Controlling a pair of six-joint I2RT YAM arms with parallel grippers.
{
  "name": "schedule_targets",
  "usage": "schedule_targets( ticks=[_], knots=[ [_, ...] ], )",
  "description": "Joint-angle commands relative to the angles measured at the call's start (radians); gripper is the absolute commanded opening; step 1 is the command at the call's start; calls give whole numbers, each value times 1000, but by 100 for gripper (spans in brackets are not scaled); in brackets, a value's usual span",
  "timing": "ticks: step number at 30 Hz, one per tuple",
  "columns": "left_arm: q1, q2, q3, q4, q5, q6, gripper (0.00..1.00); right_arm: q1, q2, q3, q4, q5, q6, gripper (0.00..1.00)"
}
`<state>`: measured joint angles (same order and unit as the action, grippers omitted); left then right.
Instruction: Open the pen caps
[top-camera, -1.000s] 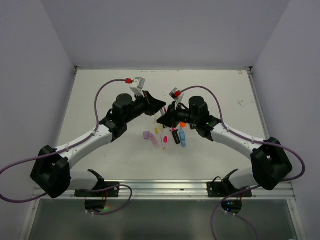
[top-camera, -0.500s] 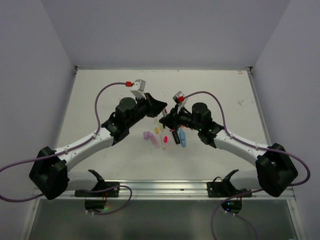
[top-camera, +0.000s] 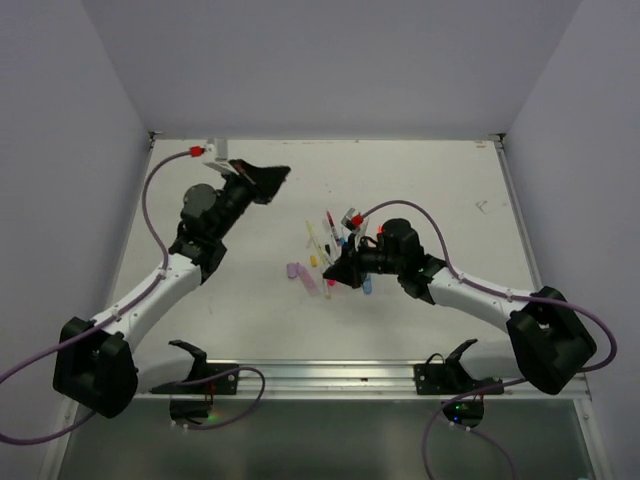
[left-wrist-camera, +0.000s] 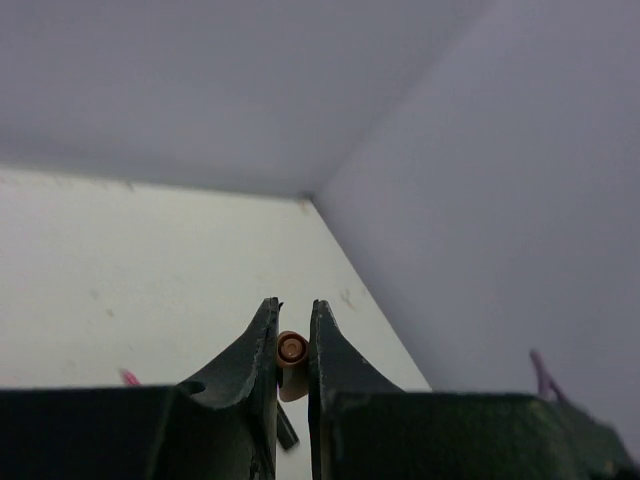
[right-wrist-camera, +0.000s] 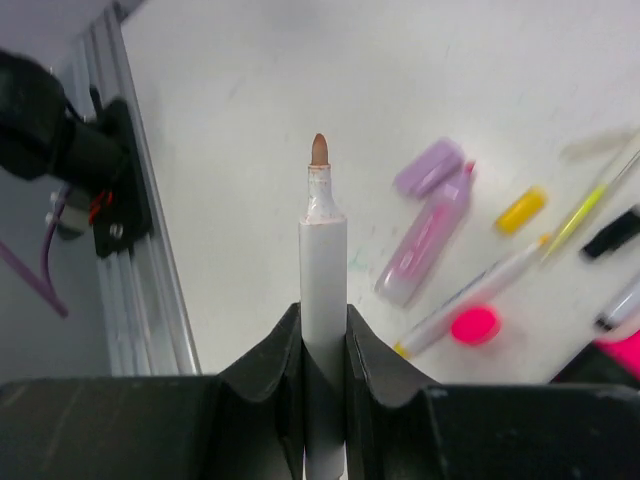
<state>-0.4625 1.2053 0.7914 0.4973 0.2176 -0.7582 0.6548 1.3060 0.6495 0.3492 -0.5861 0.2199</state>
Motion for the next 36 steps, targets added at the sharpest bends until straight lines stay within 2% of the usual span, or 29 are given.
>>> schedule_targets(
  ticks=[1,4,8,14,19,23,27,32,36],
  knots=[
    [104,-90,61,262,-150,14,0,6,36,-36,-220,-113,-49,0],
    [119,-95,72,291,-205,13,0,8,59,-31,-227,-115,-51,0],
    [119,-46,111,276,-158,16,0,8,7,-18,-248,-69,-33,0],
    [111,57,120,86,-17,7,0,-21,-30,76,-398,288,24,0],
    [59,193,195,-133,54,42,0,-70,65,197,-495,515,88,0],
    [-4,386,294,-247,100,51,0,-141,166,282,-520,526,134,0],
    [-54,546,416,-391,65,69,0,-214,275,346,-509,523,136,0],
    [-87,738,563,-453,97,63,5,-222,407,430,-510,526,107,0],
    [-97,824,652,-483,95,60,6,-222,479,466,-486,508,99,2]
  ],
)
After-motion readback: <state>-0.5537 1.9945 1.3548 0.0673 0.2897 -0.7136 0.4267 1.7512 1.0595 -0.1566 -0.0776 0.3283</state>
